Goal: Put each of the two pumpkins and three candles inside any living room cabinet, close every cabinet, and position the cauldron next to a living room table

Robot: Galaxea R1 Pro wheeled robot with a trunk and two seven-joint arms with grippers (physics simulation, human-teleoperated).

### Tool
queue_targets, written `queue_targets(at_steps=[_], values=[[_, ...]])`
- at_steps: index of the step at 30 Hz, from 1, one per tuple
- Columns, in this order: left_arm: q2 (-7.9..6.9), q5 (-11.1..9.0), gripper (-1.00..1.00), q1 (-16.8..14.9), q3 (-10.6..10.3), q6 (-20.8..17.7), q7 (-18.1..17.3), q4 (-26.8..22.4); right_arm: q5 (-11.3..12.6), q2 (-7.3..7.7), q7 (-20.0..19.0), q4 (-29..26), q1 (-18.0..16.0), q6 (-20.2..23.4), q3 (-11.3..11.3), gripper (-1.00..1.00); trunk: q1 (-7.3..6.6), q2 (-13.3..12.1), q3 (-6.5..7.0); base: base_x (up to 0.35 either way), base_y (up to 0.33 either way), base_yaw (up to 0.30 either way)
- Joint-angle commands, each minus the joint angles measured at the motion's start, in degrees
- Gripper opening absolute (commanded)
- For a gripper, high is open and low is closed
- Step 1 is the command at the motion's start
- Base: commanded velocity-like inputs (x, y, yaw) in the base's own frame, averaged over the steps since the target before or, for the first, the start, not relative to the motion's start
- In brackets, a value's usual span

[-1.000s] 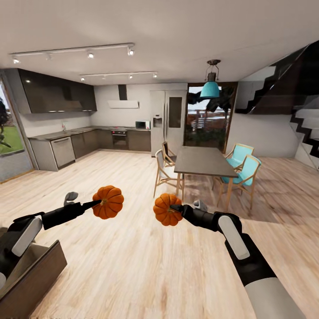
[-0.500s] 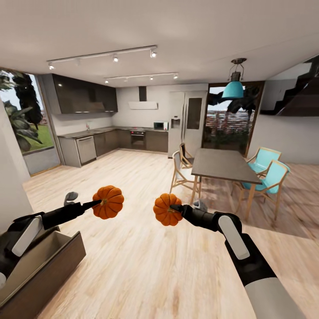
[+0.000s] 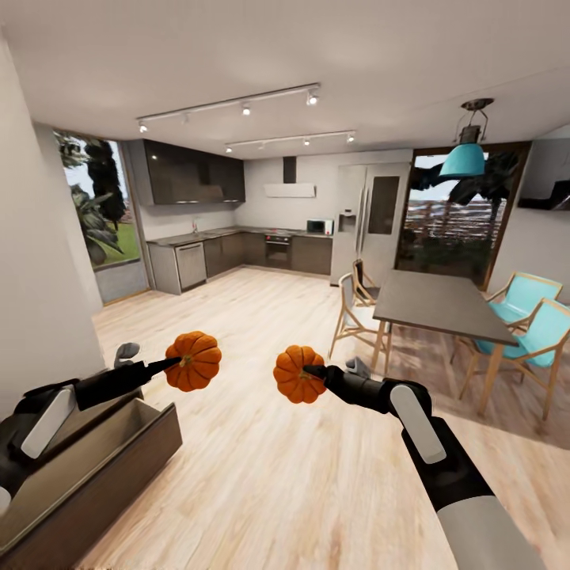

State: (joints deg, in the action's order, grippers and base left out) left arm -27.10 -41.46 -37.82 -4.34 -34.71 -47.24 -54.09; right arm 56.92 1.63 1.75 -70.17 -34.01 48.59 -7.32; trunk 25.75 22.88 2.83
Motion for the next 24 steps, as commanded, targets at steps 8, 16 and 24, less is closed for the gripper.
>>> queue_targets(at_steps=[8,16,24], values=[[-0.05,-0.6,-1.0,-0.1,-0.2,-0.5,0.0,0.0,0.3,0.05,0.2,-0.1,0.0,0.1,-0.1,-1.0,0.04,0.0,0.21,0.156,-0.232,0.278],[-0.06,-0.5,-1.0,-0.1,-0.2,-0.5,0.0,0.0,0.1,0.04,0.2,-0.1,0.0,0.1,-0.1,-1.0,0.04,0.0,0.48,0.198,-0.241,0.277],[-0.04,-0.5,-1.0,-0.1,-0.2,-0.5,0.0,0.0,0.0,0.04,0.2,-0.1,0.0,0.1,-0.1,-1.0,0.04,0.0,0.75,0.236,-0.227,0.277]])
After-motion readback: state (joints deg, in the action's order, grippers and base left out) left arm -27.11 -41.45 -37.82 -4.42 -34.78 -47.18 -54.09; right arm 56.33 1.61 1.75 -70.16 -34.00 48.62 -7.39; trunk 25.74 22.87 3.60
